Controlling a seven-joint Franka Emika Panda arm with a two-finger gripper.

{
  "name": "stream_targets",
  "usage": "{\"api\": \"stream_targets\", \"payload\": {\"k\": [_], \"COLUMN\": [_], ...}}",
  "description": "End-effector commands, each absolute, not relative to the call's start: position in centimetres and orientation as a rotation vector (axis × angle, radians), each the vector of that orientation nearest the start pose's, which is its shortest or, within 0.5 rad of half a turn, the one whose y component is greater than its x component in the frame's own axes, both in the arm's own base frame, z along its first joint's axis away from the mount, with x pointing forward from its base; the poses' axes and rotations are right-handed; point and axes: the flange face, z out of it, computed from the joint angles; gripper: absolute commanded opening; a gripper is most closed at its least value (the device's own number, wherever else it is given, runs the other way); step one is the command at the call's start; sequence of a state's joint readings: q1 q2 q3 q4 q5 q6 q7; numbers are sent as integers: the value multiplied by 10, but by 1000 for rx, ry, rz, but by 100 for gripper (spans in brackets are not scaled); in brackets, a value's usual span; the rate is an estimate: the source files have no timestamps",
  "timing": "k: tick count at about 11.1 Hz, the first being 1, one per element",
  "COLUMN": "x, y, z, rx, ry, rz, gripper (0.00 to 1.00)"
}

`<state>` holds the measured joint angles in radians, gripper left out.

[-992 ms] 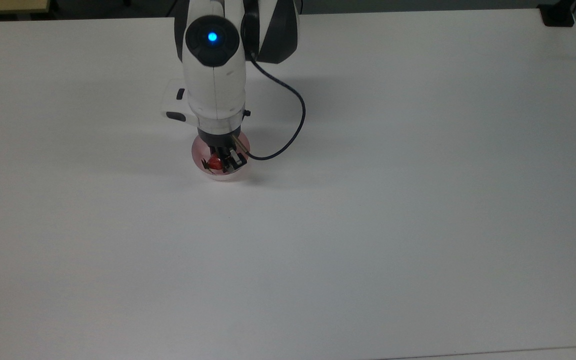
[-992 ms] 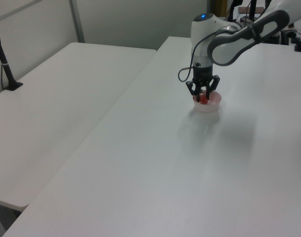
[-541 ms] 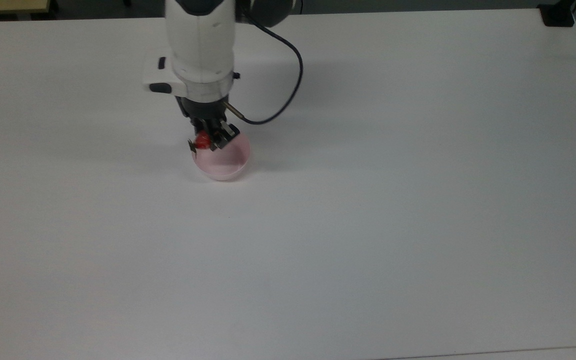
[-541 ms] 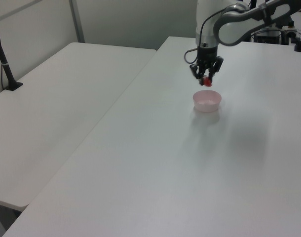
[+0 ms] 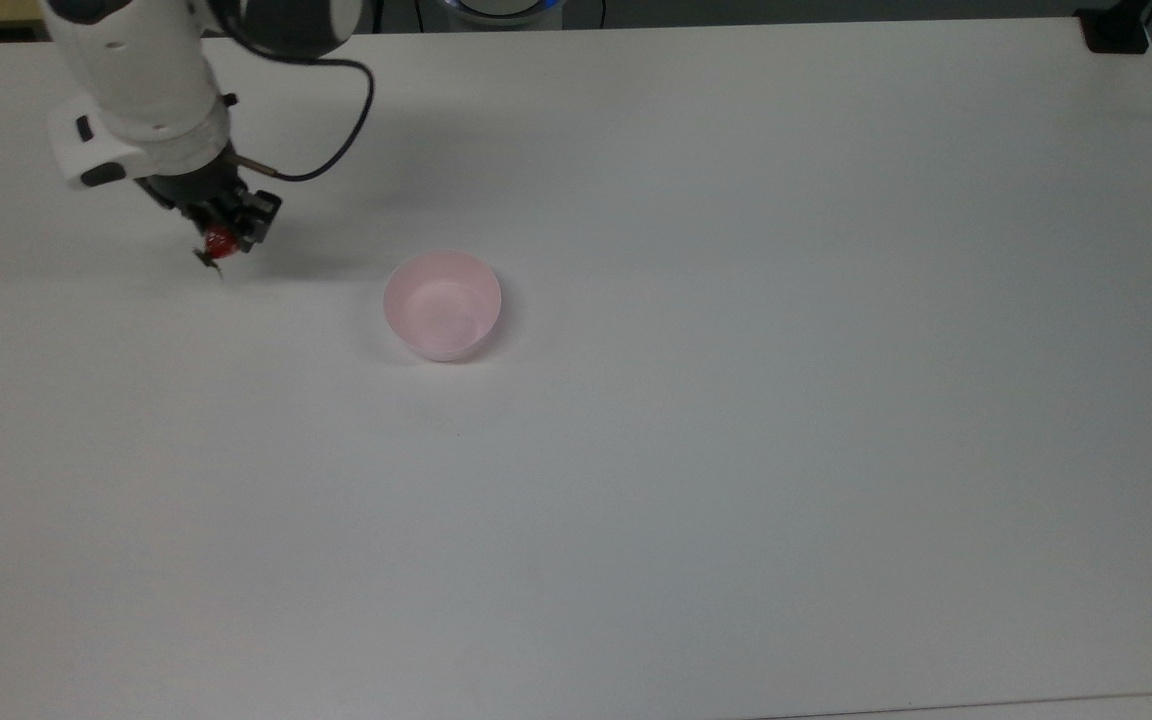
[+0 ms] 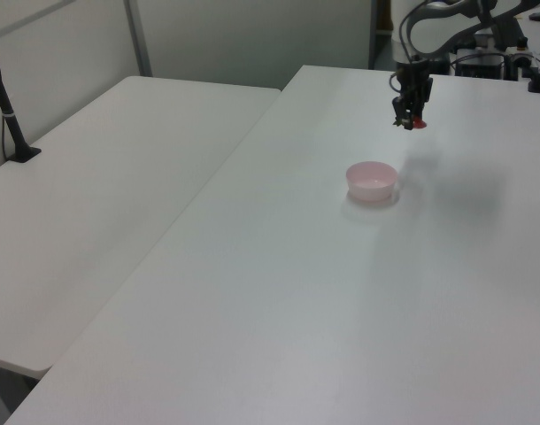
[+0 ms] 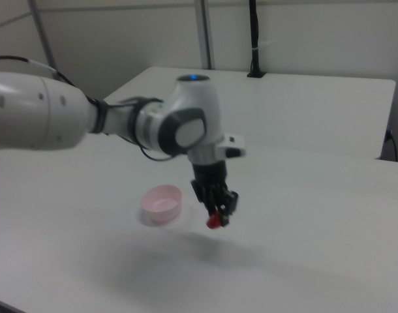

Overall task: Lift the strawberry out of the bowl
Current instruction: 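Lift the strawberry out of the bowl and carry it away from the bowl, then lower the strawberry to the table and open the gripper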

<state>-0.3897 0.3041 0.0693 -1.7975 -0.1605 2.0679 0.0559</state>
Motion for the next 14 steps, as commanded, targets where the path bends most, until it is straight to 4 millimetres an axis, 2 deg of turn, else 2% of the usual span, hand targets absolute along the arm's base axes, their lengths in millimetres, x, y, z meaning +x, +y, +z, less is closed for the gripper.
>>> {"api": "stream_targets", "payload": {"k": [1,4,5,6,8,9,10,11,12,13,14], "x": [612,614,614,614,616,617,619,617,613,609,594], "y": [-222,-225,-226,-226,-217,-203,-181,-167,-148,-118,-92], "z": [312,298,301,309,352,378,406,443,480,518,551], "rx": [-3231,-3231,-3231,-3228,-3227,-3226,-3227,-3231,-3232,-3225,-3185], "ry": [379,374,379,403,413,432,432,435,417,393,400], "rz": [-19,-26,-34,-50,-141,-183,-196,-182,-104,-40,0], "gripper": [35,36,61,100,100,100,100,100,100,100,100]}}
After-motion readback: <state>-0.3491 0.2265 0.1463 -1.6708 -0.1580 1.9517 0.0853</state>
